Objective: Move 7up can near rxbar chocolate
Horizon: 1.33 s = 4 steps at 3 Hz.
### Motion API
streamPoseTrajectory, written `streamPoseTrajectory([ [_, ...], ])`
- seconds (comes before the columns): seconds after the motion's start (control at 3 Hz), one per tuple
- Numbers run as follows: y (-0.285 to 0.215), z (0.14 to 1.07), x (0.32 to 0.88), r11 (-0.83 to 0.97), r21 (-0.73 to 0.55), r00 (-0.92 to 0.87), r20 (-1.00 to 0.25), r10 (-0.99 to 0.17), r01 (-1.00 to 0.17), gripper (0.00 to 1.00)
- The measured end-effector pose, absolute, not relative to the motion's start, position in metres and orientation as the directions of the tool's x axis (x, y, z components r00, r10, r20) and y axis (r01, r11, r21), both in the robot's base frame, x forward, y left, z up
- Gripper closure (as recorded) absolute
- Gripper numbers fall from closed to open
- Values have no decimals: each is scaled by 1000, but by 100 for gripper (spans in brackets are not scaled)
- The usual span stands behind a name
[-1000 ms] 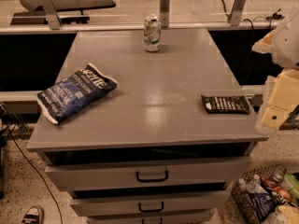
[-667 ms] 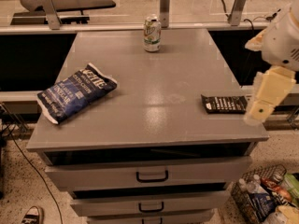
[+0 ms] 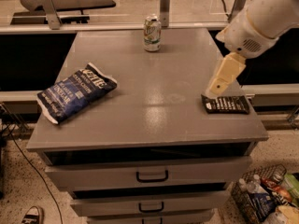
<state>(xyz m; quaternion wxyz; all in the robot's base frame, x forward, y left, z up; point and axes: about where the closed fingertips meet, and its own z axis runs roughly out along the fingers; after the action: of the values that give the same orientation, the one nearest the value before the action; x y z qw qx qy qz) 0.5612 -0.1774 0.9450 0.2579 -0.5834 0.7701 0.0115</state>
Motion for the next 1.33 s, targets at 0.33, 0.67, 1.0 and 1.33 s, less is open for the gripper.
streamPoseTrajectory([
  [0.33,-153,937,611,342,-282,-169,-496,-852,-896,0],
  [0.67,-138,936,666,391,-274,-157,-607,-779,-878,0],
  [1.0,-138,936,666,391,-274,-157,-607,-779,-879,0],
  [1.33,-133,931,671,402,-276,-156,-623,-766,-873,0],
])
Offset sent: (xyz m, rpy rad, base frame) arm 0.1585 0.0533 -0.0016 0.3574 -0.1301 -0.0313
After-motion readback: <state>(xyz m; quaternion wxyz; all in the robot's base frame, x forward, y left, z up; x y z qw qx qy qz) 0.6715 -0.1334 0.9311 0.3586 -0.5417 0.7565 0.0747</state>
